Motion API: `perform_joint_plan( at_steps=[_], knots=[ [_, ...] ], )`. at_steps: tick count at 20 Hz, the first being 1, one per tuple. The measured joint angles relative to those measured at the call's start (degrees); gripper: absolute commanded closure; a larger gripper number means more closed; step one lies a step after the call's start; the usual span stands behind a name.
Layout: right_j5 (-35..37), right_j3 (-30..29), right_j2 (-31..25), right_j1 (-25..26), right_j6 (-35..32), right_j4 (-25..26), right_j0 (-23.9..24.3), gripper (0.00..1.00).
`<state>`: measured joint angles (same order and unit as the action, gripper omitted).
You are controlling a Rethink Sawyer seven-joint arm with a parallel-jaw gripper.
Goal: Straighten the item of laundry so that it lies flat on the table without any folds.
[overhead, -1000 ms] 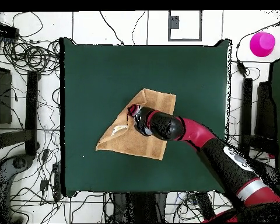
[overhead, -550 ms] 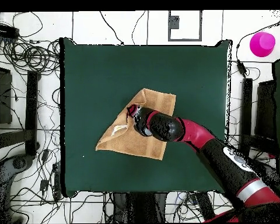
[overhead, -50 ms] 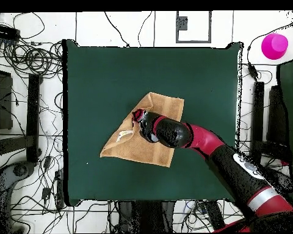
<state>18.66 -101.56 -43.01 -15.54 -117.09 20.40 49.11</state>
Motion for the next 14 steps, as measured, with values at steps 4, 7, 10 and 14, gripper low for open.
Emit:
perform_joint_plan(
  at_steps=[4, 7, 10, 14],
  knots=[
    [-0.93, -0.01, -0.31, 1.15, 0.0, -0.01, 0.12, 1.0],
    [-1.95, -0.04, -0.5, 2.21, 0.0, -0.01, 0.11, 1.0],
    [-3.47, -0.14, -0.75, 3.2, 0.0, -0.02, 0.12, 1.0],
    [-4.83, -0.2, -0.87, 4.06, 0.0, -0.02, 0.11, 1.0]
  ],
)
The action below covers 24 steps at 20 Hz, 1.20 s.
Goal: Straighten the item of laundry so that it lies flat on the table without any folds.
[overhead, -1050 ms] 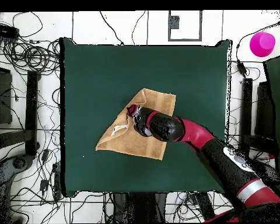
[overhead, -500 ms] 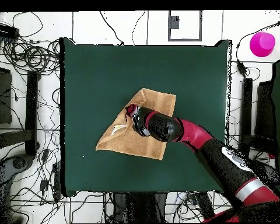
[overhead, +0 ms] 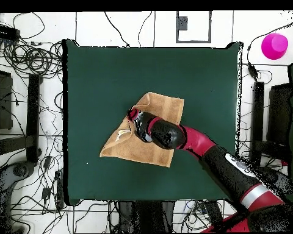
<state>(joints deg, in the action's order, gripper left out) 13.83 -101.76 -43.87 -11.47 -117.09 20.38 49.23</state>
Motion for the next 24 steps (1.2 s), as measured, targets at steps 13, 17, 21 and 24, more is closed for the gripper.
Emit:
perform_joint_plan(
  at_steps=[13, 17, 21, 24],
  knots=[
    [-2.65, -0.17, -0.14, 0.48, 0.0, 1.02, 0.0, 1.0],
    [-3.77, -0.29, -0.14, -0.09, 0.0, 1.97, -0.06, 1.0],
    [-6.21, -1.03, -0.13, -1.83, 0.0, 2.13, -0.41, 1.0],
    [-8.23, -1.6, -0.13, -3.26, 0.0, 2.13, -0.59, 1.0]
  ],
)
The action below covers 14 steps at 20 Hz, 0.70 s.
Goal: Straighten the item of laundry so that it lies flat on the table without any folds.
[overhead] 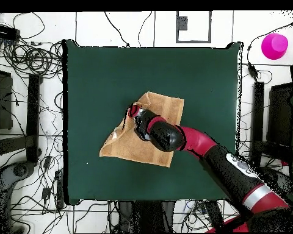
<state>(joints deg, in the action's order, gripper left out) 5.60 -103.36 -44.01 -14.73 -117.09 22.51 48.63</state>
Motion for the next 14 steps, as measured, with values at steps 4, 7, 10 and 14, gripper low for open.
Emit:
perform_joint_plan(
  at_steps=[4, 7, 10, 14],
  knots=[
    [-2.62, -0.47, 0.0, -1.55, 0.0, 0.0, -0.07, 1.0],
    [-3.28, -0.6, 0.0, -1.99, 0.0, 0.0, -0.06, 1.0],
    [-3.51, -0.82, 0.0, -2.0, 0.0, 0.0, -0.07, 1.0],
    [-3.51, -1.13, 0.0, -1.94, 0.0, 0.0, -0.07, 1.0]
  ],
)
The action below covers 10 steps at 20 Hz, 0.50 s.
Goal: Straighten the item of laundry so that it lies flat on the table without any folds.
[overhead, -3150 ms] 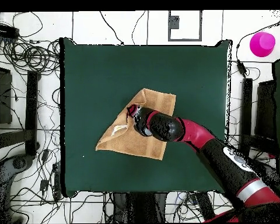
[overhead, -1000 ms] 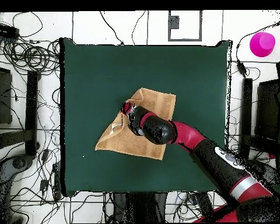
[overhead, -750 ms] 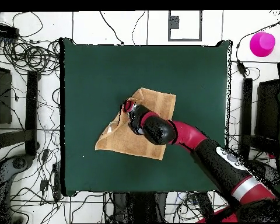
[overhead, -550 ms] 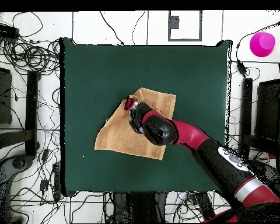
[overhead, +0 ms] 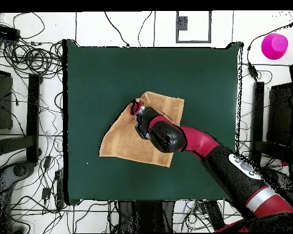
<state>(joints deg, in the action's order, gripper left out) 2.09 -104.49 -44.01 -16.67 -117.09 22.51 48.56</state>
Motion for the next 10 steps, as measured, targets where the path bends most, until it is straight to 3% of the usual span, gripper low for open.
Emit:
perform_joint_plan(
  at_steps=[10],
  knots=[
    [0.0, -0.12, -0.02, 0.89, 0.0, -0.01, 0.33, 1.0]
  ],
)
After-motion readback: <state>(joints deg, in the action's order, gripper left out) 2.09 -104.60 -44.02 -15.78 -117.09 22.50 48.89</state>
